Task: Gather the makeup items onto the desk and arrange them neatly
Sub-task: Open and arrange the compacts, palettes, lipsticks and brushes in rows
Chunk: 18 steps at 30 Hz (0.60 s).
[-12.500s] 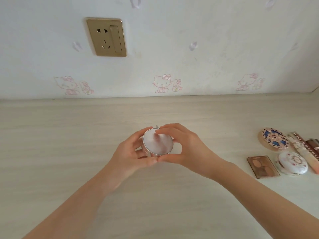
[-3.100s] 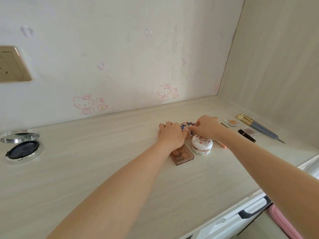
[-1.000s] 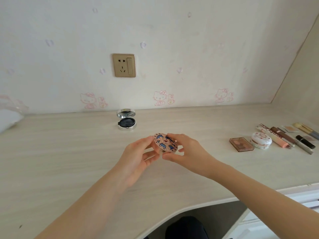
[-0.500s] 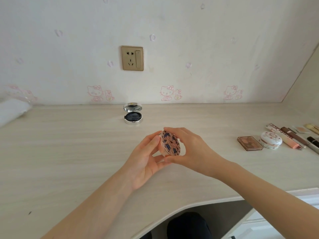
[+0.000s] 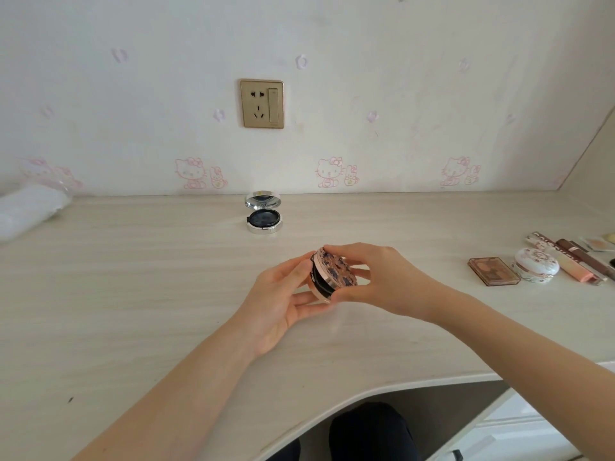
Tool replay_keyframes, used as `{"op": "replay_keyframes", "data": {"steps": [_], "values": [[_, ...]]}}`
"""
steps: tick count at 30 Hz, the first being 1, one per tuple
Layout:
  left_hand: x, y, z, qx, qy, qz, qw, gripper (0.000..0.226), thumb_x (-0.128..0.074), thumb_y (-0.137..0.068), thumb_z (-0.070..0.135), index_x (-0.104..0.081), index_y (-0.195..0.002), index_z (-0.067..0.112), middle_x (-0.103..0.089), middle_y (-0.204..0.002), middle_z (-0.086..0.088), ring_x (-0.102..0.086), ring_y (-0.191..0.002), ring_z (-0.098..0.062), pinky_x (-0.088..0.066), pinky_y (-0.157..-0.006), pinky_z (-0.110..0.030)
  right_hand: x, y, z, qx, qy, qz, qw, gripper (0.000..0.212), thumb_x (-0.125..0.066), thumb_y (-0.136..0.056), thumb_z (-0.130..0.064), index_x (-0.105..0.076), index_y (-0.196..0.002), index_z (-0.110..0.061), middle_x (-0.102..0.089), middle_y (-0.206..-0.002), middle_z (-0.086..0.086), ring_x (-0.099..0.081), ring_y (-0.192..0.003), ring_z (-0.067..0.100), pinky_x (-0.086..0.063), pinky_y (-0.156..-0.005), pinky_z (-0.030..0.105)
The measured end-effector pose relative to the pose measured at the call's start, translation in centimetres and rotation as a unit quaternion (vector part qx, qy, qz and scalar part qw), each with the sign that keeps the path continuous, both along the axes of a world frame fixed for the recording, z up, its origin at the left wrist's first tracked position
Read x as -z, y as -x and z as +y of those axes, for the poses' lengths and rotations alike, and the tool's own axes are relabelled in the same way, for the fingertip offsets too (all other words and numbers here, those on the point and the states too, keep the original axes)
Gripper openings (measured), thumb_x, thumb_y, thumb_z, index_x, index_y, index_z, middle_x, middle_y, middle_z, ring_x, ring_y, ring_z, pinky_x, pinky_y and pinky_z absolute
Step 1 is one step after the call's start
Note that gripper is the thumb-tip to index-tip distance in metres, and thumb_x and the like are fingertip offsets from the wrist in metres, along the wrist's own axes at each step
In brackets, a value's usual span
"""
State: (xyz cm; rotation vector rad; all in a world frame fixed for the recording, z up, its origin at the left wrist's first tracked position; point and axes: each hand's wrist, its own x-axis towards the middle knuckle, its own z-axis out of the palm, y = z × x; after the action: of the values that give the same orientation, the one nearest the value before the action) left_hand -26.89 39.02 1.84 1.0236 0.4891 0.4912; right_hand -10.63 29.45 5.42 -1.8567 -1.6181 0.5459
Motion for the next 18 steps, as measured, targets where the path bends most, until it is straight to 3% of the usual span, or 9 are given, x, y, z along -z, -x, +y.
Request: {"op": "replay_keyframes", "data": {"steps": [4,7,10,13,18], "values": [[-0.1,0.2,0.4,-0.076,-0.162,0.093,0.979,0.036,-0.058,-0.094,0.011,-0.056,-0.130,0.015,-0.073,-0.103,-0.008,-0.071,-0.091,-0.024,-0.059,-0.078,-0.039,0.4,-0.4,0.4,-0.002,0.024,-0.028,0.999,0.068,-0.078,-0.067,-0.040,-0.053,-0.129,-0.039,-0.059,-0.120,-0.016,-0.053,-0.113,0.004,-0.047,-0.099,0.032],[0.3,0.3,0.8,-0.118,-0.353,0.177,0.911,0.032,-0.062,-0.091,0.018,-0.063,-0.123,0.024,-0.073,-0.101,0.008,-0.067,-0.096,-0.004,-0.054,-0.085,-0.029,0.7,-0.4,0.8,-0.003,0.033,-0.032,0.999,0.064,-0.078,-0.067,-0.040,-0.056,-0.126,-0.039,-0.063,-0.116,-0.015,-0.057,-0.109,0.006,-0.048,-0.097,0.034],[0.6,0.8,0.6,-0.087,-0.452,0.208,0.863,0.030,-0.061,-0.090,0.024,-0.066,-0.118,0.033,-0.069,-0.108,0.020,-0.058,-0.104,0.009,-0.046,-0.091,-0.021,1.0,-0.6,1.3,-0.005,0.048,-0.015,0.999,0.060,-0.078,-0.068,-0.041,-0.059,-0.125,-0.037,-0.066,-0.113,-0.015,-0.060,-0.107,0.005,-0.049,-0.097,0.035],[0.9,1.5,0.5,-0.060,-0.517,0.232,0.821,0.034,-0.062,-0.088,0.036,-0.060,-0.122,0.044,-0.061,-0.118,0.025,-0.047,-0.115,0.008,-0.036,-0.094,-0.018,1.1,-0.9,1.7,0.000,0.062,-0.014,0.998,0.058,-0.076,-0.068,-0.047,-0.061,-0.123,-0.036,-0.067,-0.112,-0.015,-0.060,-0.107,0.005,-0.049,-0.096,0.035],[1.6,1.8,0.3,-0.059,-0.544,0.283,0.787,0.048,-0.066,-0.083,0.043,-0.054,-0.129,0.040,-0.053,-0.133,0.005,-0.038,-0.131,-0.008,-0.026,-0.096,-0.014,1.4,-0.8,2.3,-0.001,0.070,-0.032,0.997,0.052,-0.075,-0.072,-0.045,-0.063,-0.121,-0.033,-0.066,-0.114,-0.014,-0.058,-0.108,0.008,-0.047,-0.097,0.034]]}}
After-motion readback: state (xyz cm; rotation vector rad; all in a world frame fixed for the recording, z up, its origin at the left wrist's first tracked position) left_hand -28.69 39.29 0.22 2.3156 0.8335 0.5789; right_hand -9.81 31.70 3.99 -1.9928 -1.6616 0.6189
